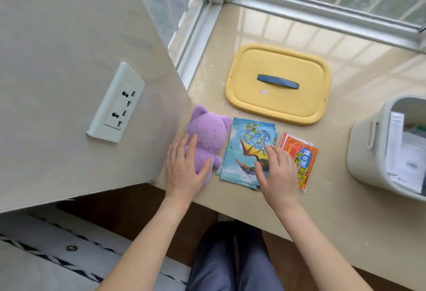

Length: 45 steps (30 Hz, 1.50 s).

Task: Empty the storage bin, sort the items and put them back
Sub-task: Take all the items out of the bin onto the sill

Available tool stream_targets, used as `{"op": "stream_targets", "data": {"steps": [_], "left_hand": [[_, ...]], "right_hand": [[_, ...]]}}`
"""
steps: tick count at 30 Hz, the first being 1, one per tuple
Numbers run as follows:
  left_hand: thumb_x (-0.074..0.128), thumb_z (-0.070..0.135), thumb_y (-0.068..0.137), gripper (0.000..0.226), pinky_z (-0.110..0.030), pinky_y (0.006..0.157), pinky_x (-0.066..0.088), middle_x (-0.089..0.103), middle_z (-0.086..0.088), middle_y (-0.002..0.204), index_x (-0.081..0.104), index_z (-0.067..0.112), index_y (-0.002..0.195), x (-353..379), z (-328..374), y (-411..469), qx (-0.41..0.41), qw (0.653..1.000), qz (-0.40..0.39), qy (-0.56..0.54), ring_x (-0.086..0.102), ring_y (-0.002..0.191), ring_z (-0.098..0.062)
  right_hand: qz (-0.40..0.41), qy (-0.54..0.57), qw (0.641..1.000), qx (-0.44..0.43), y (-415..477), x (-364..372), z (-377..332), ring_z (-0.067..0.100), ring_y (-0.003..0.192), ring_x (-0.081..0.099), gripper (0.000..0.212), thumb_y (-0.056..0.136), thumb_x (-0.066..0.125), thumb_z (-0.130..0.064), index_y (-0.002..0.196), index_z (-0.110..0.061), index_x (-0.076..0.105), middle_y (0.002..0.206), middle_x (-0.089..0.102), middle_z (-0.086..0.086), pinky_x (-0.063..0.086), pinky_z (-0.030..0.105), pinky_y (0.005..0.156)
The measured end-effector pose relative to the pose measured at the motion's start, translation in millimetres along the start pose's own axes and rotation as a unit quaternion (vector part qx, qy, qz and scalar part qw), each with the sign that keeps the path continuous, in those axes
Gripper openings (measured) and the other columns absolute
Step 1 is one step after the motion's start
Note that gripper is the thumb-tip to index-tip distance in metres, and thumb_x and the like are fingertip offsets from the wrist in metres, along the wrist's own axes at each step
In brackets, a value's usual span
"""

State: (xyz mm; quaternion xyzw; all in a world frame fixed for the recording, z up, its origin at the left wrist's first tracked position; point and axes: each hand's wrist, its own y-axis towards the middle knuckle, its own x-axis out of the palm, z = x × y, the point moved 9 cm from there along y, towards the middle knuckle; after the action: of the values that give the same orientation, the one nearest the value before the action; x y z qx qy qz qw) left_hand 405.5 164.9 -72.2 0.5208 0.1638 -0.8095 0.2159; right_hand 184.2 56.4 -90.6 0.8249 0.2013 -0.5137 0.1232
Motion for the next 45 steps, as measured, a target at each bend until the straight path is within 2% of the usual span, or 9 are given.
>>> {"op": "stream_targets", "data": {"steps": [4,9,17,20,24,34,36,40,45], "left_hand": [[0.047,0.042,0.090,0.051,-0.045,0.101,0.041,0.061,-0.010,0.126,0.059,0.006,0.125,-68,62,-8,0.084,0.995,0.036,-0.040,0.054,0.117,-0.030],[0.050,0.036,0.090,0.046,-0.042,0.097,0.045,0.063,-0.009,0.118,0.060,0.006,0.123,-128,134,-29,0.180,0.979,0.066,-0.066,0.054,0.111,-0.025],[0.050,0.035,0.089,0.047,-0.035,0.099,0.038,0.062,-0.008,0.122,0.060,0.007,0.125,-120,220,-69,0.269,0.959,0.032,-0.085,0.055,0.113,-0.025],[0.051,0.034,0.089,0.047,-0.037,0.097,0.040,0.062,-0.009,0.122,0.060,0.007,0.126,-96,250,-88,0.298,0.951,0.004,-0.080,0.056,0.112,-0.027],[0.051,0.035,0.089,0.047,-0.042,0.095,0.045,0.063,-0.010,0.120,0.060,0.006,0.126,-51,290,-121,0.313,0.947,-0.039,-0.064,0.058,0.109,-0.030],[0.048,0.034,0.091,0.046,-0.035,0.092,0.042,0.063,-0.005,0.117,0.058,0.009,0.129,1,458,-174,0.288,0.954,-0.055,-0.058,0.056,0.106,-0.024],[0.046,0.035,0.092,0.047,-0.035,0.088,0.045,0.063,-0.004,0.117,0.056,0.010,0.130,2,491,-173,0.290,0.954,-0.052,-0.055,0.056,0.106,-0.023],[0.046,0.035,0.094,0.046,-0.031,0.093,0.042,0.063,-0.004,0.119,0.056,0.009,0.130,-7,538,-161,0.304,0.951,-0.023,-0.056,0.054,0.110,-0.021],[0.047,0.032,0.094,0.043,-0.036,0.092,0.046,0.064,-0.007,0.118,0.057,0.006,0.128,-7,556,-131,0.299,0.952,0.003,-0.064,0.056,0.109,-0.024]], "right_hand": [[0.043,0.009,0.999,0.004,-6,-71,-19,0.036,0.114,0.056,0.049,0.091,0.052,-0.037,0.125,-0.003,0.059,0.123,0.061,0.015,0.047,0.047,0.094],[0.090,0.004,0.996,0.013,-33,-157,-27,0.031,0.109,0.056,0.051,0.094,0.045,-0.041,0.128,-0.005,0.058,0.122,0.061,0.011,0.047,0.043,0.088],[0.142,-0.039,0.988,0.046,-113,-233,12,0.028,0.112,0.056,0.046,0.093,0.050,-0.037,0.126,-0.006,0.060,0.121,0.062,0.010,0.046,0.041,0.093],[0.134,-0.051,0.987,0.073,-143,-240,47,0.030,0.113,0.057,0.047,0.093,0.050,-0.037,0.125,-0.005,0.061,0.121,0.063,0.012,0.049,0.043,0.094],[0.120,-0.055,0.986,0.104,-176,-248,105,0.031,0.112,0.059,0.049,0.093,0.048,-0.038,0.125,-0.004,0.062,0.119,0.064,0.012,0.049,0.044,0.093],[0.106,-0.048,0.989,0.096,-198,-339,254,0.030,0.113,0.058,0.050,0.093,0.045,-0.038,0.127,-0.005,0.061,0.120,0.064,0.011,0.048,0.043,0.092],[0.115,-0.045,0.988,0.088,-193,-363,272,0.029,0.111,0.057,0.048,0.093,0.045,-0.038,0.127,-0.006,0.060,0.120,0.063,0.010,0.047,0.041,0.091],[0.150,-0.042,0.984,0.083,-175,-401,296,0.028,0.107,0.057,0.047,0.092,0.046,-0.037,0.124,-0.007,0.060,0.118,0.064,0.010,0.042,0.036,0.090],[0.160,-0.017,0.984,0.075,-146,-413,314,0.028,0.109,0.056,0.048,0.094,0.044,-0.038,0.127,-0.007,0.058,0.121,0.062,0.010,0.042,0.038,0.093]]}}
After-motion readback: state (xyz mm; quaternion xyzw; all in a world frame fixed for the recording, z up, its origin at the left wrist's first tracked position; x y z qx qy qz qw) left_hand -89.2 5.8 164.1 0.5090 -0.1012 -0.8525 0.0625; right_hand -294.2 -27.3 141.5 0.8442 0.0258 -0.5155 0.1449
